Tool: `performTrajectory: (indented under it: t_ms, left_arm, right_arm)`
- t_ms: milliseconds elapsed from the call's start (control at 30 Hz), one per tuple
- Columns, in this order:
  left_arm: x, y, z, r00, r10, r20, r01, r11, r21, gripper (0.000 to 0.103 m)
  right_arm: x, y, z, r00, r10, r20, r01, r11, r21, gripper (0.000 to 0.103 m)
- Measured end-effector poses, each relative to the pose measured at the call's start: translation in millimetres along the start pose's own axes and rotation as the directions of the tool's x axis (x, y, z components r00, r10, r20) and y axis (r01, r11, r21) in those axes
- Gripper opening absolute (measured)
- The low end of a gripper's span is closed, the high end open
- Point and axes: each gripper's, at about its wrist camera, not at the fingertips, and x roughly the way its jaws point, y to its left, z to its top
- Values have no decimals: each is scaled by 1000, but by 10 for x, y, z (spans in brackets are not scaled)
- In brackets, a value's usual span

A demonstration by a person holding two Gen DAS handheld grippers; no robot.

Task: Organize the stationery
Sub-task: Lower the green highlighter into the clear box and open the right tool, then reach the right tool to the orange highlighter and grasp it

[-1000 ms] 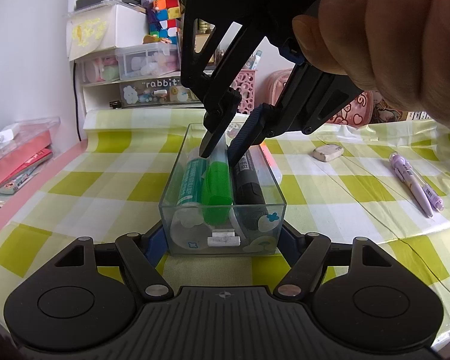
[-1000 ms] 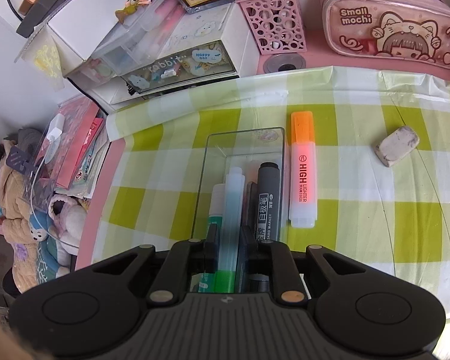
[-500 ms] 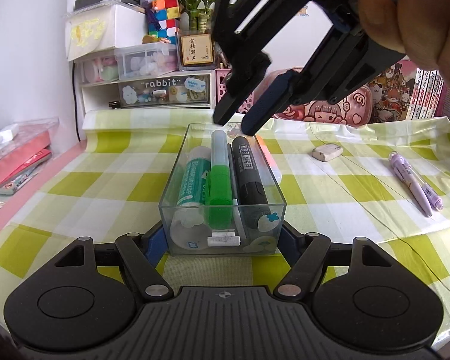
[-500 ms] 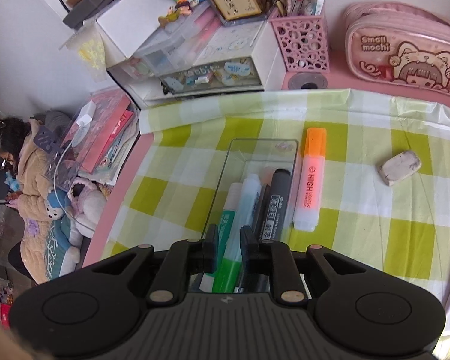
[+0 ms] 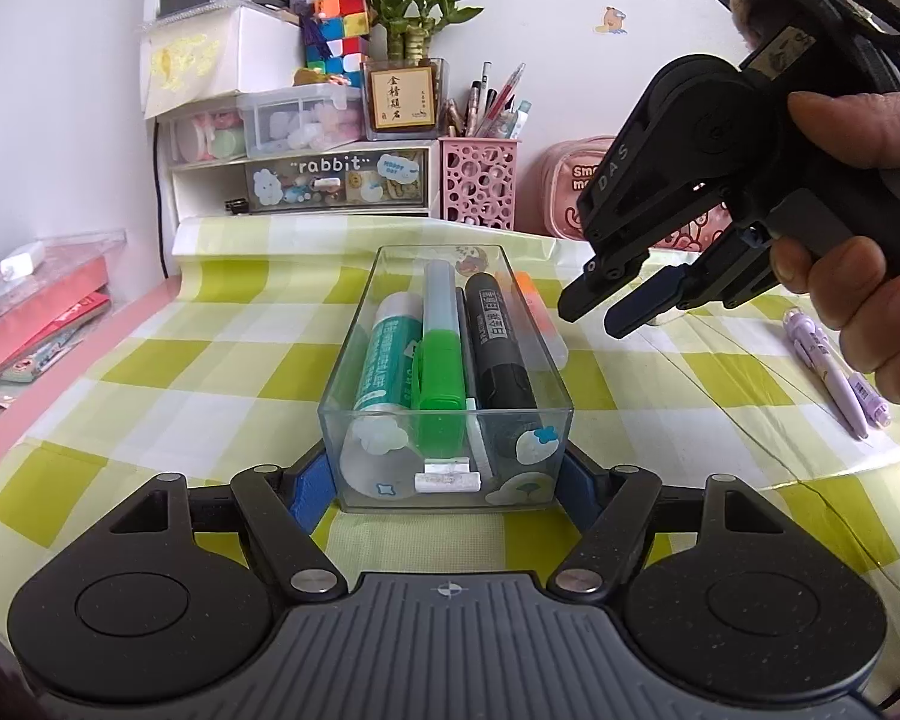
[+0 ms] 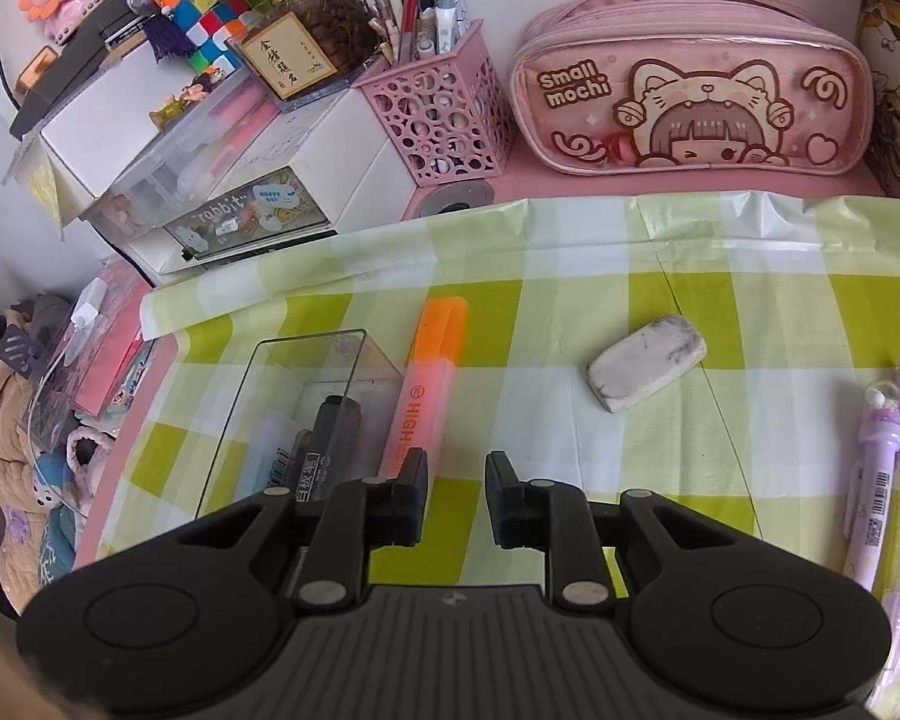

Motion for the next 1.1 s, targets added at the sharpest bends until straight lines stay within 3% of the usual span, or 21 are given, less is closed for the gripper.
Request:
performTrajectory:
  t_ms: [100, 367, 567, 633, 867, 1100]
  left_arm:
    - [-2, 29, 4, 1000, 16, -3, -16, 1000, -11, 72]
    - [-20, 147, -6, 999, 33, 3, -33, 999, -21, 72]
    - [-18, 154, -9, 1000, 31, 6, -31, 999, -16, 72]
    - [-18, 151, -9, 1000, 31, 6, -30, 999, -16, 72]
    - [-14, 160, -7, 1000, 26, 7, -26, 1000, -16, 72]
    - [-7, 158, 0, 1000, 30, 5, -30, 999, -17, 72]
  right_arm:
    - [57, 84, 32, 1000, -4, 13, 4, 999, -44, 24]
    - [241, 277, -9, 1000, -10, -16, 8, 994, -113, 28]
    - [365, 534, -42, 994, -112, 16, 113, 966, -231, 30]
    - [380, 597, -78, 985, -169, 33, 172, 947, -273, 20]
    - [162, 311, -235, 978, -201, 55, 208, 942, -264, 15]
    - [-234, 17, -654, 952, -272, 139, 306, 854, -421, 15]
